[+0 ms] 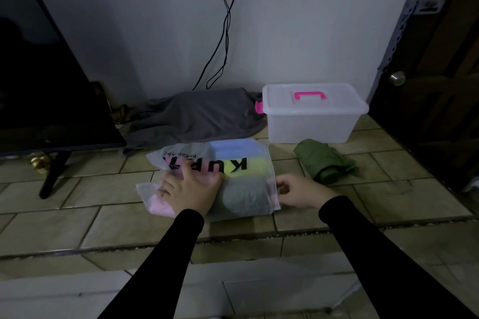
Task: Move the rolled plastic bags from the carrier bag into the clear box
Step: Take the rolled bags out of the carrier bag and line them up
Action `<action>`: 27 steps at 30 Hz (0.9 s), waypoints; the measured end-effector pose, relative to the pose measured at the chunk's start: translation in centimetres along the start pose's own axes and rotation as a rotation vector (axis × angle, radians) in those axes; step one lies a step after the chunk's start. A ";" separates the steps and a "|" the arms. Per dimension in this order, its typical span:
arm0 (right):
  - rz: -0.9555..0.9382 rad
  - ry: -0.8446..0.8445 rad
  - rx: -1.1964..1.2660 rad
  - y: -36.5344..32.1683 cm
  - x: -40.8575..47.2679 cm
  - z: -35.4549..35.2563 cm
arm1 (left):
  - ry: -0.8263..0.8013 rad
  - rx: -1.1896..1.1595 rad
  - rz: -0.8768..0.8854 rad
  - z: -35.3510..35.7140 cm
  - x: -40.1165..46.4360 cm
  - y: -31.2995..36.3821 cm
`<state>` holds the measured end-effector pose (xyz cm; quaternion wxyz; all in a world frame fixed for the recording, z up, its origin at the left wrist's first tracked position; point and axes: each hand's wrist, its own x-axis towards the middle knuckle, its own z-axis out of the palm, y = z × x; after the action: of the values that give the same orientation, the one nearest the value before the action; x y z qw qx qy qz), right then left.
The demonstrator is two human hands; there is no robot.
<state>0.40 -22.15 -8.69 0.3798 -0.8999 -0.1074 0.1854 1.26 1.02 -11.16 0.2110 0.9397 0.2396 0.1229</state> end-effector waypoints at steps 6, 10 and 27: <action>-0.006 -0.202 0.143 -0.4 0.7 0.4 | -0.048 -0.031 0.030 -0.5 -0.3 -0.5; -0.027 -0.223 0.180 -0.6 1.0 1.0 | -0.039 -0.015 0.020 -0.4 -0.2 -0.3; 0.061 1.039 0.295 2.5 -4.1 2.6 | 0.015 0.056 0.010 0.9 -0.3 0.7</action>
<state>-4.29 -23.56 -11.16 0.4996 -0.8129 0.1481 -0.2602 1.61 0.00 -11.69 0.1823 0.9455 0.2396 0.1243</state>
